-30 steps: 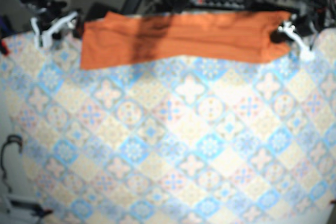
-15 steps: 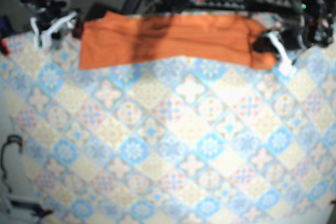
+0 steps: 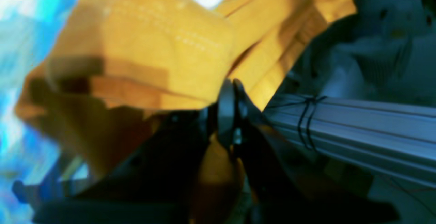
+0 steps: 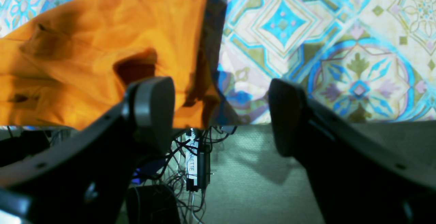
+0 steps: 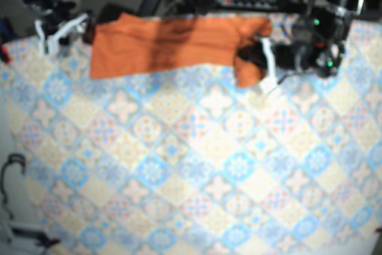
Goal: Fold the T-shirt properly
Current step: 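Fold the held strip end with the left gripper toward the right gripper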
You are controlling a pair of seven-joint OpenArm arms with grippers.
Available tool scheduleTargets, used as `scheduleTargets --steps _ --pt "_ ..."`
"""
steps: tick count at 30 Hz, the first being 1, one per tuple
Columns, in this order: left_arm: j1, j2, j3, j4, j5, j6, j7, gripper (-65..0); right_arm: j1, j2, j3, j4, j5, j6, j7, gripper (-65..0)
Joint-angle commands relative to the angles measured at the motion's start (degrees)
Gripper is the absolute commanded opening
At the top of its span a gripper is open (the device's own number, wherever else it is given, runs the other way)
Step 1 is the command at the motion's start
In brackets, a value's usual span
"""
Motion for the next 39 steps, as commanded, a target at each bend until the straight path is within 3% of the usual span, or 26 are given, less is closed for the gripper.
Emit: scheduleTargets --steps 1,9,15,39 --pt "-2.1 -0.1 1.1 1.0 -1.3 -0.5 -0.7 -65.0 -0.2 0.6 0.4 0.9 0.7 0.3 1.0 -23.3" --pt "-9.2 3.2 13.0 1.0 -1.5 2.1 -0.7 -65.0 -0.2 0.6 0.4 0.8 0.7 0.3 1.0 -23.3" --pt "-10.7 6.5 17.0 1.0 -1.2 2.3 -0.7 -65.0 -0.2 0.5 0.4 0.8 0.7 0.3 1.0 -23.3" --pt "-16.0 14.5 21.4 -3.8 -1.1 2.3 -0.7 -65.0 0.4 -1.1 0.0 0.8 0.7 0.3 1.0 -23.3"
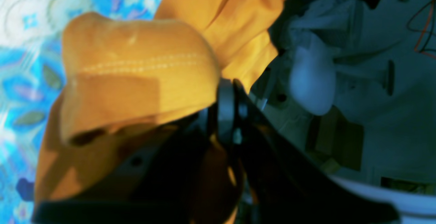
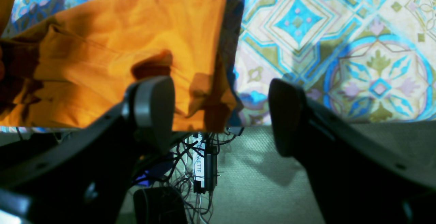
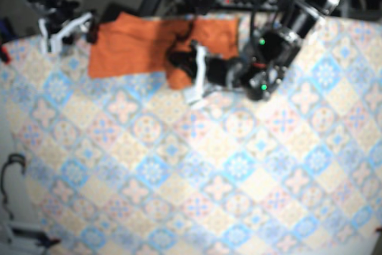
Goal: Fold the T-shirt properly
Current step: 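Fold the held strip end with the left gripper toward the right gripper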
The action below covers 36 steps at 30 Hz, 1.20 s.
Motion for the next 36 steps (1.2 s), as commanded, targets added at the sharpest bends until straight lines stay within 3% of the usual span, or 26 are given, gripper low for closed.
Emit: scheduleTargets --steps 1,20,22,31,36 --pt "-0.9 0.5 0.7 0.8 -1.5 -0.5 -1.0 -65.0 0.9 0.6 0.4 0.8 0.7 0.3 1.0 -23.3" --pt "-0.7 1.8 2.0 -0.4 1.3 -0.5 -1.4 -65.0 1.5 0.6 0.2 0.8 0.7 0.3 1.0 -23.3" --pt "-0.7 1.8 2.0 -0.4 1.3 -0.5 -1.4 -59.7 1.5 0.6 0.2 0.8 0.7 0.3 1.0 -23.3" --pt "-0.7 1.8 1.8 -0.4 1.2 -0.5 -1.4 -17.6 1.5 0.6 0.2 0.8 0.7 0.3 1.0 -23.3" --pt "-0.7 1.8 1.8 -0.4 0.8 -0.5 -1.4 -2.6 1.5 0.6 0.2 0.8 0.7 0.3 1.0 -23.3"
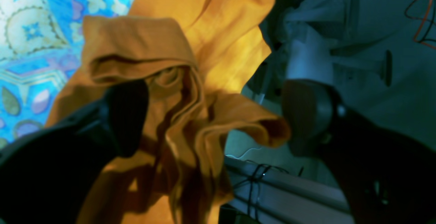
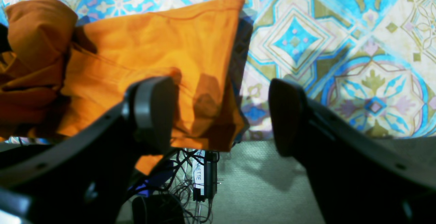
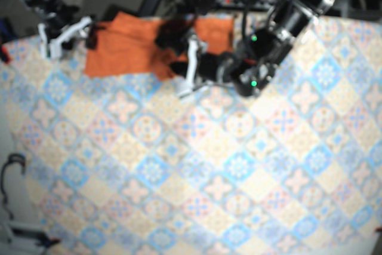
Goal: Fold the T-shirt properly
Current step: 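Fold the held strip end with the left gripper toward the right gripper, then lay the folded end down at the strip's middle with the left gripper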
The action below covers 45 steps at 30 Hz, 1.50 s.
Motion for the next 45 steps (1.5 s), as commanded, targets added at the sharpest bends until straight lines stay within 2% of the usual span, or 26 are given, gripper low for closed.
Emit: scheduleTargets --steps 1,6,18,23,27,31,36,40,45 --pt "-0.9 0.2 -0.3 0.7 -1.5 -0.4 -0.6 -1.1 -0.2 0.6 0.2 0.9 0.7 0.3 1.1 -23.3" --pt "-0.6 -0.3 -0.4 0.8 -2.1 -0.4 -0.3 0.0 -0.3 0.6 0.2 0.9 0.7 0.3 1.1 -23.3" --pt "-0.6 -6.1 -0.5 1.2 -11.4 -0.4 -0.4 0.0 -0.4 0.6 0.2 0.8 0.7 0.3 1.0 -23.3" --pt "0.2 -6.6 -0.3 1.2 -11.2 2.9 -0.3 0.0 -0.4 0.6 0.2 0.8 0.6 0.3 0.9 -23.3" --pt "0.8 -8.0 -0.4 1.2 -11.7 2.9 -0.3 0.0 -0.4 0.4 0.1 0.8 -1.7 0.3 0.8 -23.3" --pt "0.8 -9.7 -0.5 1.2 -12.5 2.9 -0.7 -8.5 -0.3 -0.8 0.1 0.8 -4.8 0.3 0.8 -23.3" --pt "1.7 -12.0 -5.2 1.2 -18.4 2.9 -0.7 -26.9 -0.1 -3.0 0.1 0.7 -8.2 0.3 1.0 -23.2" --pt "2.1 -13.2 -9.3 1.2 -19.8 2.9 -0.4 -38.5 0.4 -3.2 0.1 0.7 -8.2 0.3 1.0 -23.2" --pt "2.8 -13.9 -9.5 1.2 -19.3 3.0 -0.4 -47.9 0.8 -3.3 0.1 0.7 -8.3 0.3 1.0 -23.2"
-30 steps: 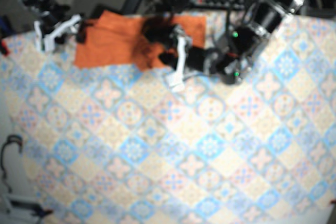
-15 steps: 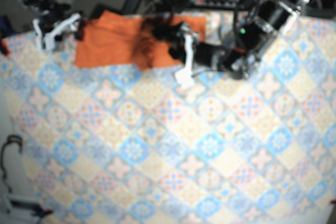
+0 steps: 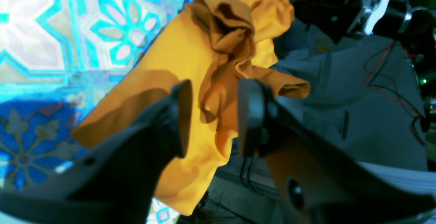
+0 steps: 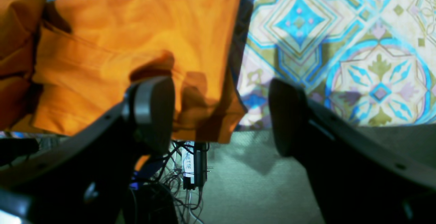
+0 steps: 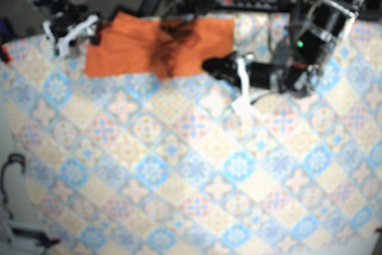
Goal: Fold the T-shirt properly
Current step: 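Lay the folded end down at the strip's middle with the left gripper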
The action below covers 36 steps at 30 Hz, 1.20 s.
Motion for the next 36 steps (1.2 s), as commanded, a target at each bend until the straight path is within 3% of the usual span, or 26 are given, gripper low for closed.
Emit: scheduleTargets --steps 1,8,24,36 --pt "-0.2 -0.4 -0.2 1.0 -1.2 -0.5 -0.2 -49.4 -0.3 0.4 0.2 0.7 0.6 0.3 1.0 -23.2" --pt "-0.1 0.0 3.3 0.9 1.9 -0.4 -0.4 -65.0 -0.3 0.4 0.2 0.7 0.6 0.3 1.0 -23.2" --pt "-0.6 3.6 7.6 0.6 4.6 -0.3 -0.5 -65.0 -0.3 0.3 0.2 0.7 0.6 0.3 1.1 -23.2" --pt "-0.6 11.0 8.0 -0.4 10.0 -0.3 -0.2 -65.0 -0.4 0.2 0.2 0.7 0.6 0.3 1.1 -23.2"
